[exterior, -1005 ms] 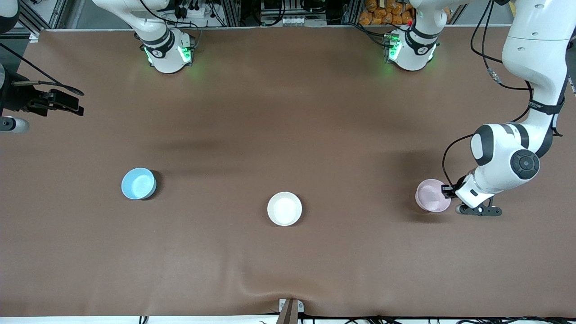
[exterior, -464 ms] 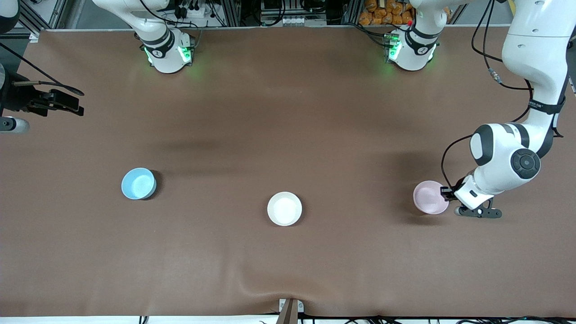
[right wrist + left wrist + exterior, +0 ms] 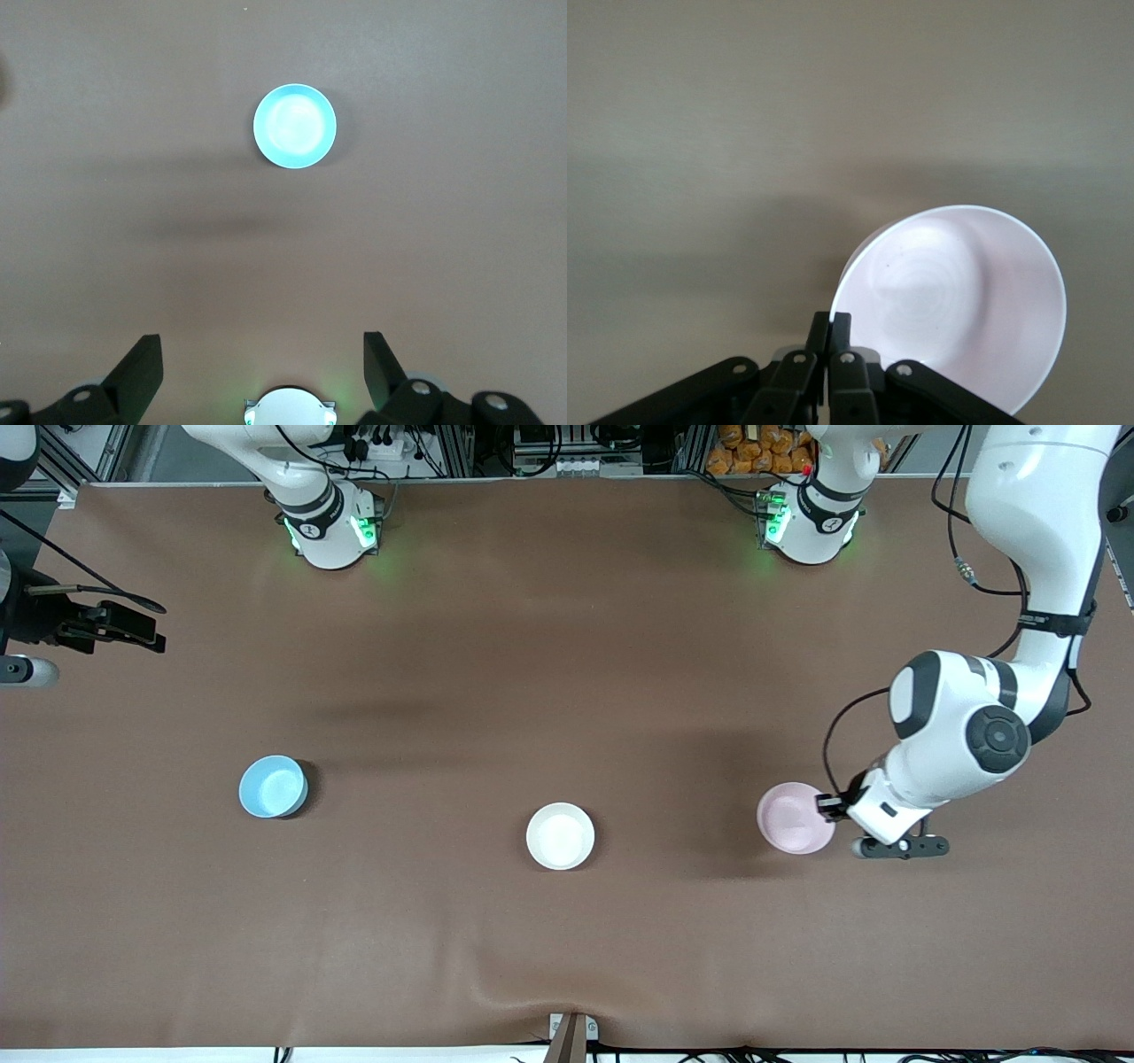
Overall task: Stack pink and blue bowls on white bowl
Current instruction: 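Carry the pink bowl with the left gripper over the white bowl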
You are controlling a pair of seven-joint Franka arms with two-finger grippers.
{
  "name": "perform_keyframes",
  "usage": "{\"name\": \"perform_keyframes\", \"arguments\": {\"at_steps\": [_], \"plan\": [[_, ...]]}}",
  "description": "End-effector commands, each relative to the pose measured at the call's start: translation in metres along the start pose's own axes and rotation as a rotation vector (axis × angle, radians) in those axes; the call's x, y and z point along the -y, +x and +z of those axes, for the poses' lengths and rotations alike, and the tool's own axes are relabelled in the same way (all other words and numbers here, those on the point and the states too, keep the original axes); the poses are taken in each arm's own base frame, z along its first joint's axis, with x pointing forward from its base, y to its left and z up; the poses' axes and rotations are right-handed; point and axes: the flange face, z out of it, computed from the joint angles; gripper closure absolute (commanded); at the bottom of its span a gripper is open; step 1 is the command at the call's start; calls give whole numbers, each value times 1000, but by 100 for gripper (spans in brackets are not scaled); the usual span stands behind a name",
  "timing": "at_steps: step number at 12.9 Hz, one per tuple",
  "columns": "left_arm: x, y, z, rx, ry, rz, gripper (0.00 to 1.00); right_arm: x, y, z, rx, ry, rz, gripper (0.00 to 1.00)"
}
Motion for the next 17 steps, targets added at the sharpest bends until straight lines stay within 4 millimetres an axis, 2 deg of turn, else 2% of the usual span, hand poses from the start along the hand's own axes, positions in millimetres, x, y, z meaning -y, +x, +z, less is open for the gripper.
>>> {"name": "perform_keyframes", "arguments": {"at_steps": [1,3,4,5,7,8,9,11,14,16,17], "plan": [[-75,-14,-9,12,-5,-68,100,-3,-2,2,7,1,-6,0],[-147,-34,-8,5,-22,-122,100,-5,-3,2,13,2,-3,0],[-169,-39,-8,-2,-27,-133,100,-5,-2,3,13,2,-3,0],[-191,-49,4,16,-32,-118,100,-5,-2,3,10,2,-3,0],[-248,-51,9,2,-78,-132,100,-5,-2,3,13,2,-3,0],[-264,-53,16,5,-86,-167,100,-5,-3,2,13,2,-1,0],[-272,-53,21,1,-97,-165,100,-6,-3,3,15,3,0,0],[-275,-47,29,-29,-132,-158,100,-6,-3,3,15,3,0,0],[-279,-40,52,-77,-189,-153,100,-6,-2,4,16,3,0,0],[-282,-37,57,-77,-195,-157,100,-8,0,14,30,4,3,0],[-283,-33,57,-83,-200,-157,100,-14,7,30,45,7,15,0]]}}
